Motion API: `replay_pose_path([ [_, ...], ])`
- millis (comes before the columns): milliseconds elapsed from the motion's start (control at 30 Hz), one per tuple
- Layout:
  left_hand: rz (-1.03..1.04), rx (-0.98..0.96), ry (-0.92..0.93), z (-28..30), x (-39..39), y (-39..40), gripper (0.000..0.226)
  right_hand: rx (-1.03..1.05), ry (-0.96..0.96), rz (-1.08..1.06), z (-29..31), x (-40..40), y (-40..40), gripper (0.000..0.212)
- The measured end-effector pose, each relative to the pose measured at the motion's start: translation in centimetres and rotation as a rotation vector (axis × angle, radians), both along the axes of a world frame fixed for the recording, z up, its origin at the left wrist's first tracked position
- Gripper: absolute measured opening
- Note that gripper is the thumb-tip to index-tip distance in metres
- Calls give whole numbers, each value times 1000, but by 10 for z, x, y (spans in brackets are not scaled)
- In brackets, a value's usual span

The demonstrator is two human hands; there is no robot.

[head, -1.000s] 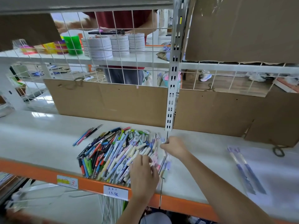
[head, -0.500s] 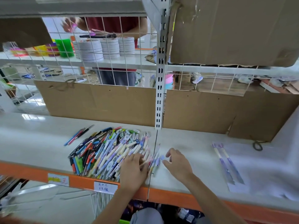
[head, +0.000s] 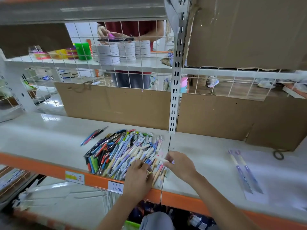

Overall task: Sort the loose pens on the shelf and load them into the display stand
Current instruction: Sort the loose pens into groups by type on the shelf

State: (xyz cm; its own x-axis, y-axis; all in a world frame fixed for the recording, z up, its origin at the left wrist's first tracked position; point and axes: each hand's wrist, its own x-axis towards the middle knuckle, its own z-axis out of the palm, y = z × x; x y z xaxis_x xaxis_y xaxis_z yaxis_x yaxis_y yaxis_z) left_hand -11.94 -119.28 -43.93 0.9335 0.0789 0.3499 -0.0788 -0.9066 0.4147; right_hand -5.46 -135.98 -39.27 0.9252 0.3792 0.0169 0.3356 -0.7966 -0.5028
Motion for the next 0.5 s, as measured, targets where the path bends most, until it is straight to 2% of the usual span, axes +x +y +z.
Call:
replay_pose_path([
  [133,-39,42,22,3,3,-15,16,222,118,-187,-4,-13,-30,7],
  [267,39,159,118,9,6,-27,22,484,257,-350,-23,-34,-52,6],
  [433,60,247,170,12,9,-35,25,576,272,-401,-27,-44,-59,7],
  [500,69,211,138,11,6,-35,19,626,290,-413,-26,-44,-61,8],
])
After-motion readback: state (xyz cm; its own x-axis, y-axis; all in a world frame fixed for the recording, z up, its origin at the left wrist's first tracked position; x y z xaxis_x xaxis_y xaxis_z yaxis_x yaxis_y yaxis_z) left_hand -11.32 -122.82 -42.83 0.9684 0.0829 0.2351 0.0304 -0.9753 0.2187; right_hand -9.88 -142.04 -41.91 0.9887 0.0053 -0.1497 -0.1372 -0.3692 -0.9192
